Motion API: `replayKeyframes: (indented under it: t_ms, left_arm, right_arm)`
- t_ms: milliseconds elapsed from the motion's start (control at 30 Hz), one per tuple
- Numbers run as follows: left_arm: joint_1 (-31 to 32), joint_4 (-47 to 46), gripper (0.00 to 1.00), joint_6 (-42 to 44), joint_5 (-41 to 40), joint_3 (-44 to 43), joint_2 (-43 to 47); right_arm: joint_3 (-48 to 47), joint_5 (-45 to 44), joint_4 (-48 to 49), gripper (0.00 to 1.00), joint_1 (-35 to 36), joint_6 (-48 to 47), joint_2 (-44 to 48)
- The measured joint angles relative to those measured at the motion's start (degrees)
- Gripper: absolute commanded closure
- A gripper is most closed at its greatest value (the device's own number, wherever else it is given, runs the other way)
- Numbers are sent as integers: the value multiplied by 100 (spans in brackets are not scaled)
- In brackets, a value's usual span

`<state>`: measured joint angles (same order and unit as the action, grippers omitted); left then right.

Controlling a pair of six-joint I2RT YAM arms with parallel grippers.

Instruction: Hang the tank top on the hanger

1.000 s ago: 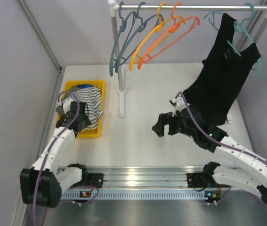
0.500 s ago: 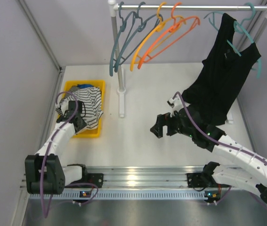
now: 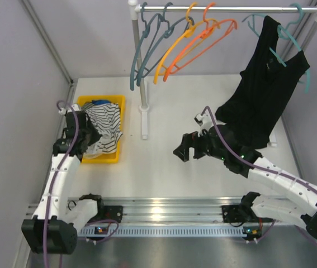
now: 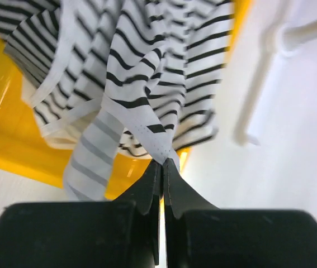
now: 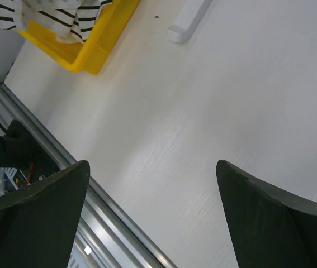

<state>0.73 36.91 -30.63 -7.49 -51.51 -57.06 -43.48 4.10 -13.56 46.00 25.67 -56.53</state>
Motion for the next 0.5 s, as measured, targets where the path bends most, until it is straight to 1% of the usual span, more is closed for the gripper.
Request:
replayKeyframes:
  t_ms: [133, 267, 367, 500]
  left_arm:
    - [0, 151, 100, 140, 682, -660, 385]
    - [0, 264, 100, 208, 1241, -1104, 551]
    - [0, 407, 100, 205, 1600, -1394, 592]
    - [0, 485, 100, 199, 1991, -1790, 592]
  right_arm:
    - [0, 232, 459, 7, 0, 83, -208]
    - [-15, 369, 1036, 9, 44, 179, -516]
    - [-173, 332, 1296, 11, 216, 243, -920]
    - [-588, 76, 1628, 17, 660, 361, -1569]
